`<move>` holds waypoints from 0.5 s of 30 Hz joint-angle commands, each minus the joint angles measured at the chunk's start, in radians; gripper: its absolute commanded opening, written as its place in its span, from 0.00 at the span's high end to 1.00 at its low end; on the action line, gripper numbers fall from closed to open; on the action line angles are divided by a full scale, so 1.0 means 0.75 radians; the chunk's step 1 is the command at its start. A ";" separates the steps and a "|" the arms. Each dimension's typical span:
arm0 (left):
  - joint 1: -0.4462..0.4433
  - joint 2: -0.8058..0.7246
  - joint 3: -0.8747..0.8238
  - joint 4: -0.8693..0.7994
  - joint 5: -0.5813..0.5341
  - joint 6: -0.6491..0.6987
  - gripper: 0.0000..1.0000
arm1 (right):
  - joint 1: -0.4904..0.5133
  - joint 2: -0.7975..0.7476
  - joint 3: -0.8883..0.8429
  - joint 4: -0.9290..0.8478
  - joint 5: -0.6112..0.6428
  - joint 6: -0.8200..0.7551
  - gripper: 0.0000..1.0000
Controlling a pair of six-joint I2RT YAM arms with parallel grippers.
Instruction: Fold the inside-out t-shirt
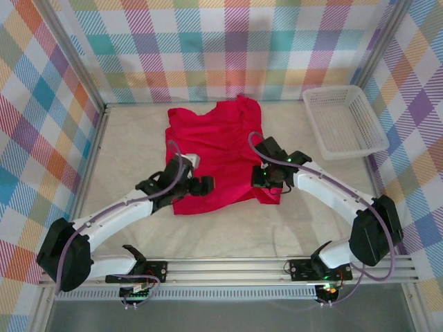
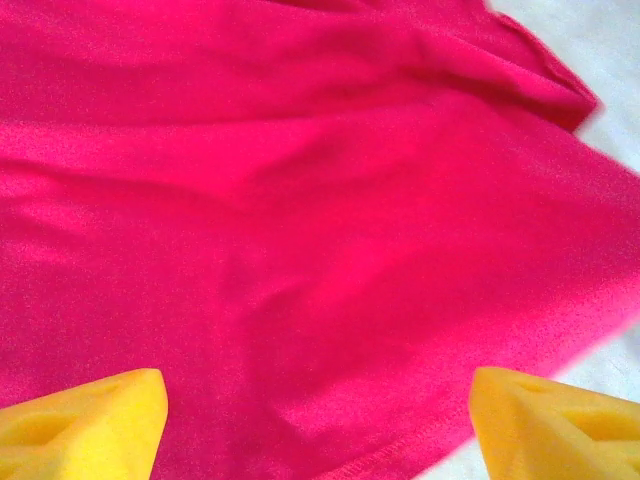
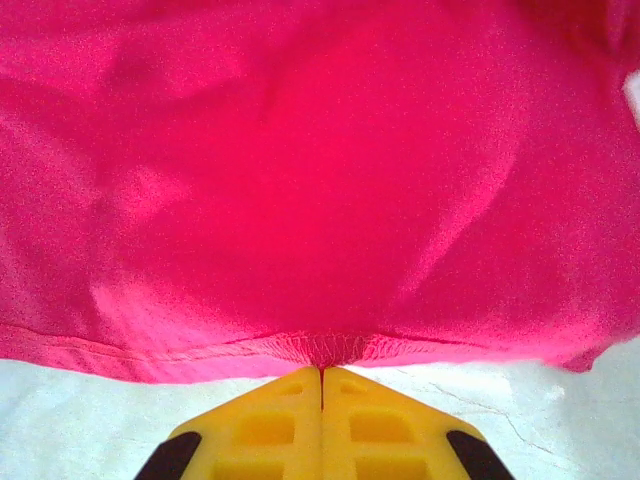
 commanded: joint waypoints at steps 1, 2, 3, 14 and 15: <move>-0.117 -0.037 -0.072 0.315 0.070 0.172 0.16 | -0.014 0.004 0.072 -0.032 0.014 -0.032 1.00; -0.163 -0.025 -0.081 0.339 0.043 0.214 0.15 | -0.022 0.009 0.090 -0.029 0.005 -0.032 1.00; -0.208 -0.007 -0.086 0.358 0.004 0.258 0.15 | -0.027 0.015 0.104 -0.024 -0.005 -0.033 1.00; -0.407 0.388 0.078 0.452 -0.421 0.352 0.14 | -0.067 -0.002 0.161 -0.019 -0.067 -0.037 1.00; -0.407 0.423 0.095 0.450 -0.480 0.350 0.15 | -0.072 -0.009 0.159 -0.019 -0.066 -0.040 1.00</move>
